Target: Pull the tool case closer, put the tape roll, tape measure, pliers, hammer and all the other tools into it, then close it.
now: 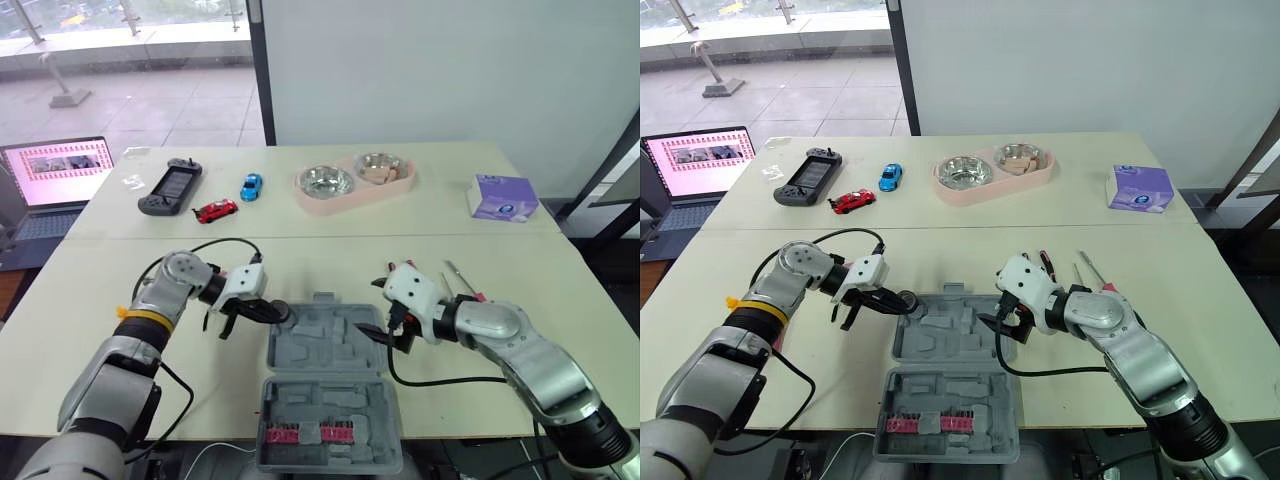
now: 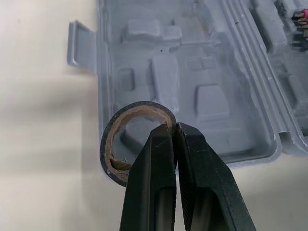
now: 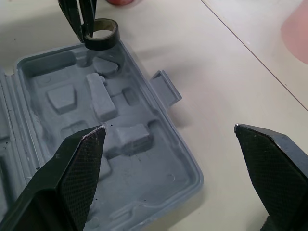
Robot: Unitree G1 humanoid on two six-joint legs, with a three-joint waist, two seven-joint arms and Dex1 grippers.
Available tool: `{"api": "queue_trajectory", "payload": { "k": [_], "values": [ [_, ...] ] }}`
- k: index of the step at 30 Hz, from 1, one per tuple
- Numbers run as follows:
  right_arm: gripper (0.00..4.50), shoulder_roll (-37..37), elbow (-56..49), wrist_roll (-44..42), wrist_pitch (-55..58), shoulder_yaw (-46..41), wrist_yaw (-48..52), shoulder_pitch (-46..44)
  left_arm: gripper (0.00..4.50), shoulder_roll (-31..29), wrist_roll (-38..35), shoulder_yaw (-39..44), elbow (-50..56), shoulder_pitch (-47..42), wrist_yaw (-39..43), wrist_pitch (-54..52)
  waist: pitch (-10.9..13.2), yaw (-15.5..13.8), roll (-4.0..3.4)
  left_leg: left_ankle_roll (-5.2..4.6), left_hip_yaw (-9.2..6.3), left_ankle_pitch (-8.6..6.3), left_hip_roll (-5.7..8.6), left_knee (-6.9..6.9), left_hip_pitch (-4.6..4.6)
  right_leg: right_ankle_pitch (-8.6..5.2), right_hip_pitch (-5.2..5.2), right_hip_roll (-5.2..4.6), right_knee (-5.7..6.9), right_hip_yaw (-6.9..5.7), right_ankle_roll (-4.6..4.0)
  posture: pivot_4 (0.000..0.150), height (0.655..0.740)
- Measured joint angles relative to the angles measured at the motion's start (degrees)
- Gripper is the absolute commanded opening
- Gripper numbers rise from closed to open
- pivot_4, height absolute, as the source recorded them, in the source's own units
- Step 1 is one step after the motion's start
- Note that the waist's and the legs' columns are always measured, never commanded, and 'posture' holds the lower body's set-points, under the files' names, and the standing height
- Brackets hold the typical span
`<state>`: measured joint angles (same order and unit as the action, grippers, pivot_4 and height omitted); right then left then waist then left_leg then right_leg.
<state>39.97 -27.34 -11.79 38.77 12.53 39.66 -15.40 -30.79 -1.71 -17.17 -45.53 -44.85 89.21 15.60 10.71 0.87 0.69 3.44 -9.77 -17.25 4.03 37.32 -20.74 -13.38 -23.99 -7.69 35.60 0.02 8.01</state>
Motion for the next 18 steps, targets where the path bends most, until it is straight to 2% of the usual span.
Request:
{"api": "queue_trajectory", "payload": {
  "k": [18],
  "values": [
    [4.5, 0.1, 0.0, 0.4, 0.8, 0.0, 0.0, 0.7, 0.02, -0.1, 2.2, -1.5, 2.7, 2.0, 1.2, 1.7, 0.0, 0.0, 0.0, 0.0, 0.0, 0.0, 0.0, 0.02, 0.01, 0.0, -0.01, 0.0, 0.08, 0.0, 0.0, 0.15, 0.736]
  ]
}}
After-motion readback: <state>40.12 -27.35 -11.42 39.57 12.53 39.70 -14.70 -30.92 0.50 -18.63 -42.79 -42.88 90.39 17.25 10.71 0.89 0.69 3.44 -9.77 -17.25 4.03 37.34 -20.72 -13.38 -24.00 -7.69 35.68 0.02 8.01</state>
